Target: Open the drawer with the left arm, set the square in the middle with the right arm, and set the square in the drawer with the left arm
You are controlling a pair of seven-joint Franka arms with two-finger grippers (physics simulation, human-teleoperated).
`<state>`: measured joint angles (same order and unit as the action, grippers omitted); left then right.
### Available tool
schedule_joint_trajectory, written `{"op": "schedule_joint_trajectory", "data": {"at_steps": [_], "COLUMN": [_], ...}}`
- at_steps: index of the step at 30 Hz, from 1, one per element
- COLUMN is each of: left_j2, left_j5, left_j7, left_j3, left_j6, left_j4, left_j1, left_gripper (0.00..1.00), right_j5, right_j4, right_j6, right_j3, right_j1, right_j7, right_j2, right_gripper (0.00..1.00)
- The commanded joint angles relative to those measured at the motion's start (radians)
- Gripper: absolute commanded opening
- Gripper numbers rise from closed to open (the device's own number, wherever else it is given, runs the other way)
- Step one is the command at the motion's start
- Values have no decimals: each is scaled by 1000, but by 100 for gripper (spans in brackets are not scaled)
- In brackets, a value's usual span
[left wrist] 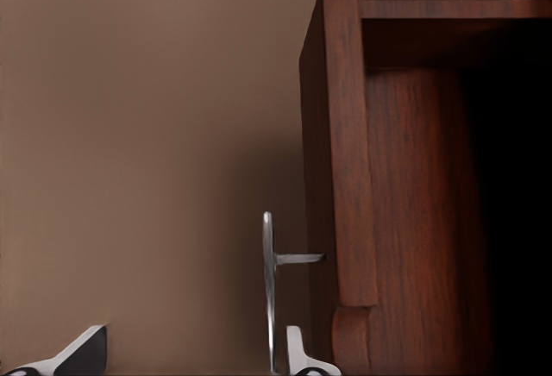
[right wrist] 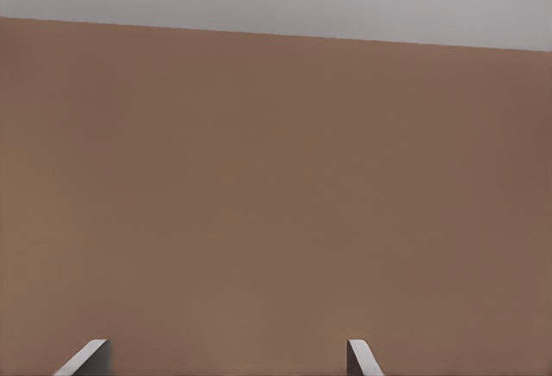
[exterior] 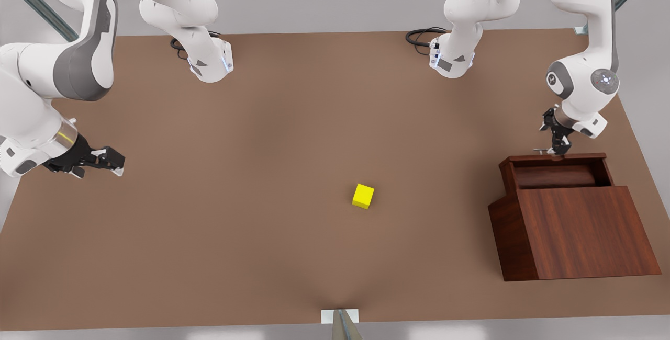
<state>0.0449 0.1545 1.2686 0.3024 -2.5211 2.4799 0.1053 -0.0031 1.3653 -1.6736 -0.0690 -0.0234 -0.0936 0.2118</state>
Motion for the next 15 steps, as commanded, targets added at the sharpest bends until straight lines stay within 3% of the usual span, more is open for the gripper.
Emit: {"op": "schedule_joint_trajectory", "data": {"at_steps": [1, 3, 5, 8, 11, 15], "left_j2": [6, 58, 214, 243, 142, -117], "left_j5": [0, 0, 0, -125, -158, -161], "left_j7": [0, 0, -89, -466, -831, -927], "left_j3": [0, 1, 49, 63, 52, -166], "left_j6": [7, 83, 248, 254, 268, 496], "left_j4": [1, 4, -4, -90, -243, -651], "left_j1": [-4, -12, -65, -159, -275, -397], "left_gripper": [100, 100, 100, 100, 100, 100], "right_j5": [0, 2, 0, 2, 0, 0], "right_j4": [0, 0, 0, 0, 0, 0], "right_j6": [0, 0, -3, -20, -20, -21], "right_j3": [0, 0, 0, 0, 1, 1], "right_j1": [2, 3, 2, 14, 11, 11], "right_j7": [2, 5, 3, 6, 5, 5], "right_j2": [0, 0, 1, 8, 8, 8], "right_gripper": [100, 100, 100, 100, 100, 100]}}
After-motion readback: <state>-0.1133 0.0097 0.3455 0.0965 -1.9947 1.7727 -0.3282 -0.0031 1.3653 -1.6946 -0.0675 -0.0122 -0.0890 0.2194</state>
